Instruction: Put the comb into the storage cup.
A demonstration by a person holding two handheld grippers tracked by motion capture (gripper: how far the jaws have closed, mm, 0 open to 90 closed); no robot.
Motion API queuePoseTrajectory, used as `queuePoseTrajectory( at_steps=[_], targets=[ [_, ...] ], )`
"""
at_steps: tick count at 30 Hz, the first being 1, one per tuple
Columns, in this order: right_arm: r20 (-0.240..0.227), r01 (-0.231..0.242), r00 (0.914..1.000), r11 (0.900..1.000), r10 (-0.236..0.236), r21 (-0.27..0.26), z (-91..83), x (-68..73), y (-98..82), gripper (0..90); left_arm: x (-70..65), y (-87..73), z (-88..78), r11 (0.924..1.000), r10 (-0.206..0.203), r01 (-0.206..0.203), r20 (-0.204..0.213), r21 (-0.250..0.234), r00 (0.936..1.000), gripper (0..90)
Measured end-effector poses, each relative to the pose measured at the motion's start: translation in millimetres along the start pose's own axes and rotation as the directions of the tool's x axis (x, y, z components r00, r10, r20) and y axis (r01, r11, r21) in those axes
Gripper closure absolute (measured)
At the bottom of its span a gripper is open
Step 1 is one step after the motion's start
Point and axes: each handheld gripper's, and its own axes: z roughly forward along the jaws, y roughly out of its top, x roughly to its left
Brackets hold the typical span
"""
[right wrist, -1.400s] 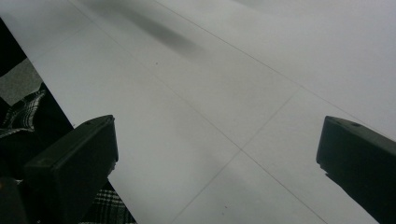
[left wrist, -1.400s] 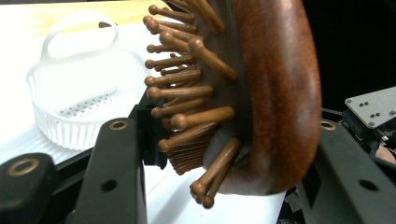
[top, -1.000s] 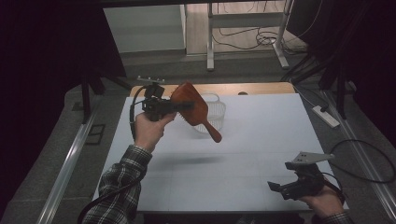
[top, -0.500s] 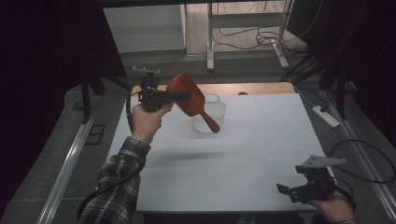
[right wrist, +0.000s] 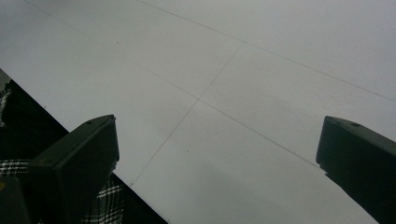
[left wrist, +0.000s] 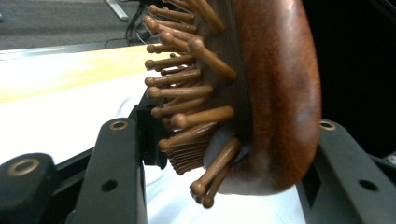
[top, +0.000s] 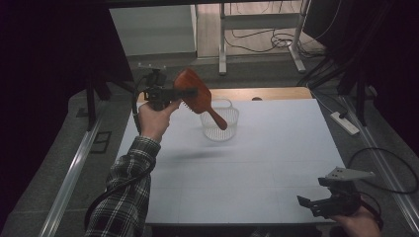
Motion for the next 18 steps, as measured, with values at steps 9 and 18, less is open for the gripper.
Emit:
queuePoseTrajectory(
  at_steps=[9,18],
  targets=[
    [0.006,0.000,1.0000,1.000,0.000,0.011,1.1,0.4,0.2,0.0,10.8,3.4,7.1,0.9995,-0.023,0.022,-0.034,-0.020,0.9992,51.4],
    [0.014,-0.004,0.9999,1.000,0.004,0.016,1.6,0.0,0.2,0.4,17.6,5.0,18.9,0.9992,-0.032,0.030,-0.061,-0.026,0.9976,51.5]
  ],
)
